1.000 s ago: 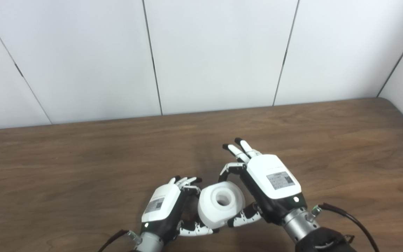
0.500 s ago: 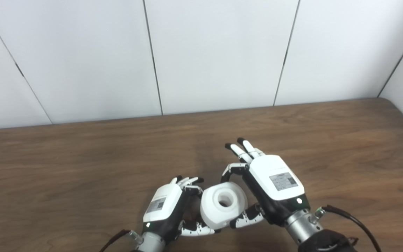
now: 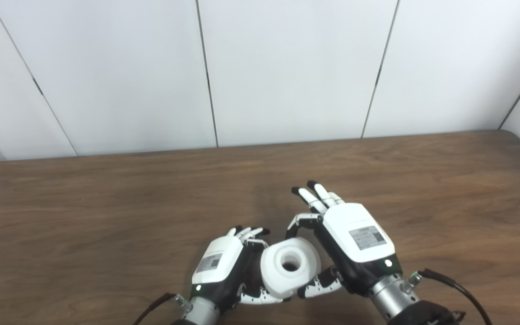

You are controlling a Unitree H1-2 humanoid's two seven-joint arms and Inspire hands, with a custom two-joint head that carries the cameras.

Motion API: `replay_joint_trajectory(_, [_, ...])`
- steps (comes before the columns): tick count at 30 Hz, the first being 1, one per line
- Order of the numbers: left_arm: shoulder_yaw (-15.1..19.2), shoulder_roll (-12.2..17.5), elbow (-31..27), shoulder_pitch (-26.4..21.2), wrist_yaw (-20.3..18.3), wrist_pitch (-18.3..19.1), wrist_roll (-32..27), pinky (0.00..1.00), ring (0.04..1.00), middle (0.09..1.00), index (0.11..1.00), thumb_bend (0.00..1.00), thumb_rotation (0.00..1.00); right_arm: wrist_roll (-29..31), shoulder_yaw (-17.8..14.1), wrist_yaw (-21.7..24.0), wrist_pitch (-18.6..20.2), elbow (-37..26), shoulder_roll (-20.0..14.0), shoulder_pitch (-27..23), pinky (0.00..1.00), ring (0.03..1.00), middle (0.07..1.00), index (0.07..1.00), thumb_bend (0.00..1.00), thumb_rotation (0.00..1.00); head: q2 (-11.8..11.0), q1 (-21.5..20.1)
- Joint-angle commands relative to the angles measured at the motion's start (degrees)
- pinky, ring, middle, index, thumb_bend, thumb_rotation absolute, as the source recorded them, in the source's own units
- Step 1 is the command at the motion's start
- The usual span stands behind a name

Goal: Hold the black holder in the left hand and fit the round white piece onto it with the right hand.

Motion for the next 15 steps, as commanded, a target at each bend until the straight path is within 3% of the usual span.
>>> replay_joint_trajectory(1, [0.1, -0.9, -2.1, -1.6, 0.8, -0.3, 0.1, 1.00, 0.925, 0.887, 0.482, 0.51, 0.05, 0.4, 0.7, -0.3, -0.9, -2.0, 1.0, -1.4, 0.98, 1.000, 0.955, 0.479, 0.51, 0.14, 0.1, 0.1])
replay_joint_trajectory(15, [0.3, -1.0, -2.5, -1.3, 0.7, 0.0, 0.1, 0.99, 0.923, 0.883, 0.482, 0.51, 0.05, 0.0, 1.3, -1.3, -1.1, -0.2, 0.8, -0.5, 0.95, 1.000, 0.951, 0.480, 0.51, 0.13, 0.2, -0.5])
